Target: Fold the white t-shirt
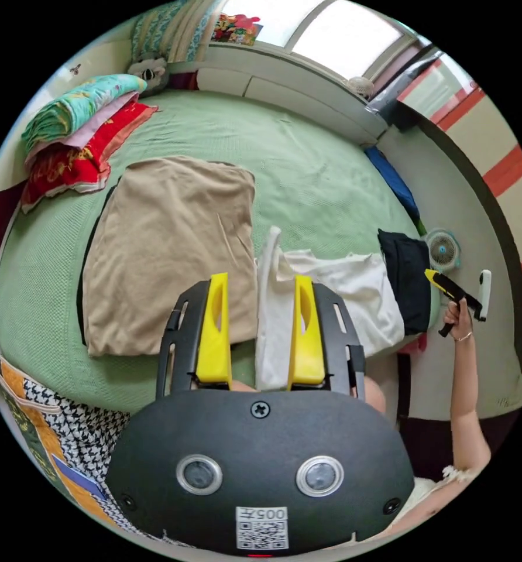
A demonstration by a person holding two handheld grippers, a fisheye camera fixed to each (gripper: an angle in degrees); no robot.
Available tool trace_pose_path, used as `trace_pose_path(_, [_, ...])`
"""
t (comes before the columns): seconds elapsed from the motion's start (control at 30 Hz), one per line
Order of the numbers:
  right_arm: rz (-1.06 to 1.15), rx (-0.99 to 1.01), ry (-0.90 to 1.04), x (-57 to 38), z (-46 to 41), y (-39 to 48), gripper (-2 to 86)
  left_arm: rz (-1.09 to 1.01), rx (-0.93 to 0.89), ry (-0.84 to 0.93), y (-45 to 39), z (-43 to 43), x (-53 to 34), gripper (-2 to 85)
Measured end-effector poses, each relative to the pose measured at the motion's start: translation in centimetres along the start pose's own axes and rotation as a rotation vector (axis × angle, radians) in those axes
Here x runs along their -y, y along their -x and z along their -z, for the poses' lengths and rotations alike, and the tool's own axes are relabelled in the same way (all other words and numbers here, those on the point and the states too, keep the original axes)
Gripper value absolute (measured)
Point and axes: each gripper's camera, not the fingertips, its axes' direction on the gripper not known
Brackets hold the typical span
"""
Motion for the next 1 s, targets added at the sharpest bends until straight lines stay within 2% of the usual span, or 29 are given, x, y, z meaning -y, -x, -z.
trace_pose_path(0.17, [0.195, -0.005, 0.041, -7.9, -1.1, 0.4, 12.6, -0.081, -0.083, 0.104, 1.0, -4.7, -6.6, 16.2])
trace_pose_path(0.3, [0.201, -0.037, 0.102, -11.7, -3.5, 0.5, 13.1, -0.075, -0.082, 0.135, 1.4, -7.9, -8.4, 16.5])
trace_pose_path(0.43, [0.217, -0.094, 0.120, -12.2, -5.6, 2.0, 11.8, -0.043, -0.131, 0.131, 1.2, -11.0, -7.9, 16.0])
trace_pose_path(0.53, [0.203, -0.076, 0.119, -11.4, -7.0, 3.0, 9.3, -0.047, -0.076, 0.114, 0.1, -13.0, -6.9, 12.8])
trace_pose_path(0.7, [0.177, -0.148, 0.131, -10.3, -7.9, 5.1, -0.5, -0.036, -0.035, 0.121, -0.7, -15.5, -6.4, 4.4])
trace_pose_path(0.87, [0.184, -0.119, 0.102, -11.1, -5.7, 5.1, -1.5, -0.094, -0.059, 0.055, -1.3, -13.3, -7.3, 3.4])
trace_pose_path(1.0, [0.157, -0.050, 0.120, -13.2, -5.6, 3.9, -1.5, -0.079, -0.087, 0.079, -1.1, -13.7, -8.7, 3.3])
